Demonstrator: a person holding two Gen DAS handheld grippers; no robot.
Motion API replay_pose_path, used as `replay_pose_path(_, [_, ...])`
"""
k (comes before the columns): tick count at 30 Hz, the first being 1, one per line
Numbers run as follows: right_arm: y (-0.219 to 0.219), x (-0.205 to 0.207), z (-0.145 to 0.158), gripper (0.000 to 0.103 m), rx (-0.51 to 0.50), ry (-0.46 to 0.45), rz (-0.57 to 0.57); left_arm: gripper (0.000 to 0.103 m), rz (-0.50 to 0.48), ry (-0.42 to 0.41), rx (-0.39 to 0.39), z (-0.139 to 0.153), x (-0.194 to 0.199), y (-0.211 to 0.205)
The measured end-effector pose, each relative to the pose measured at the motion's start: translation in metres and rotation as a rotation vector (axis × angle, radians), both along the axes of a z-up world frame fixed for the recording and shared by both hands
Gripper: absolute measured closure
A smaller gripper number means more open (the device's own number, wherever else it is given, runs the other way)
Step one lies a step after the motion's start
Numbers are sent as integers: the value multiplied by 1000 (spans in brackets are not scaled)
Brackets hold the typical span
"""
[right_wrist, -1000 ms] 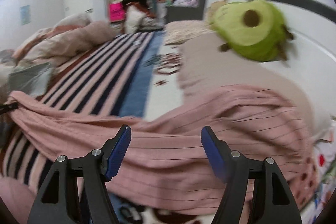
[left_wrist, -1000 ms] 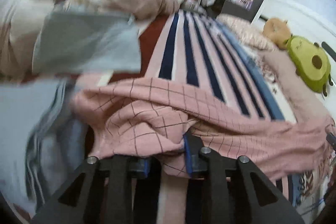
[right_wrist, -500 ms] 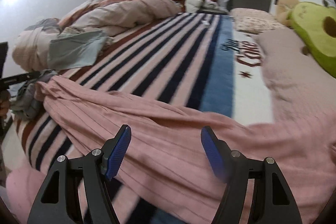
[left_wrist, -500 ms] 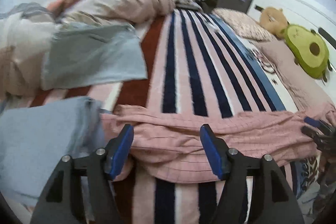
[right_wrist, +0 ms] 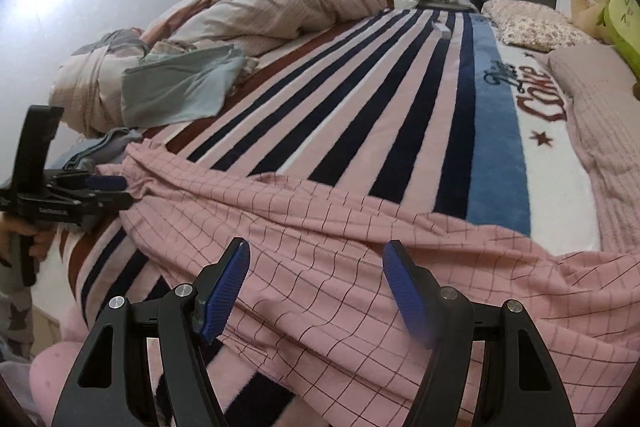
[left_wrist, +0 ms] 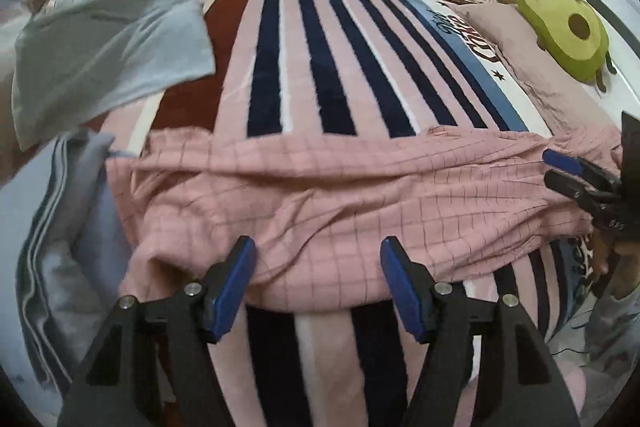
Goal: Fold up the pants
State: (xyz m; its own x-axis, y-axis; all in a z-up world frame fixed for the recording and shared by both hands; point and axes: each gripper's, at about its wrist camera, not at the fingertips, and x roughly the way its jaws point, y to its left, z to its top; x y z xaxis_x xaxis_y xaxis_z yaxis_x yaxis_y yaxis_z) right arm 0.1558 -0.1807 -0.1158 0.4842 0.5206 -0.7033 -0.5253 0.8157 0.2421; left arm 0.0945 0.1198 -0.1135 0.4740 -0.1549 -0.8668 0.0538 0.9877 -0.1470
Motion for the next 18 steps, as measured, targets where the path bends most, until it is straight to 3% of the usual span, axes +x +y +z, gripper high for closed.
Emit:
replay_pose_path(4, [2, 1, -8, 38, 6, 24, -4, 42, 14, 41, -17, -15, 0, 4])
replay_pose_path(13, [6, 8, -12, 38, 0, 39, 10, 42, 51, -78, 33, -1, 43, 15])
replay_pose_path(18, [13, 17, -15, 38, -44, 40, 25, 42, 30, -28, 79, -17, 78, 18])
